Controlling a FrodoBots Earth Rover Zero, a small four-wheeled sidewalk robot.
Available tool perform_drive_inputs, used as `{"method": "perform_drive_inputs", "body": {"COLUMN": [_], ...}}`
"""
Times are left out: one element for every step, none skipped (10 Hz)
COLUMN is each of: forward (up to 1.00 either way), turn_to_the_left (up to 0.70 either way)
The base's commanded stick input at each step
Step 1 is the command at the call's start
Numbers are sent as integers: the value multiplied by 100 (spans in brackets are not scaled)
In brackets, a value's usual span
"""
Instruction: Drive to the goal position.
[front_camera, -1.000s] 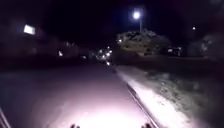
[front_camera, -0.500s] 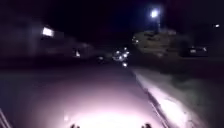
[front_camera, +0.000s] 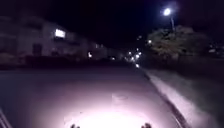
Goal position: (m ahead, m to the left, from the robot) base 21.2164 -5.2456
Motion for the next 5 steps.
{"method": "perform_drive_inputs", "body": {"forward": [70, 70, 70, 70, 70], "turn_to_the_left": [0, 0, -14, -30, -34]}}
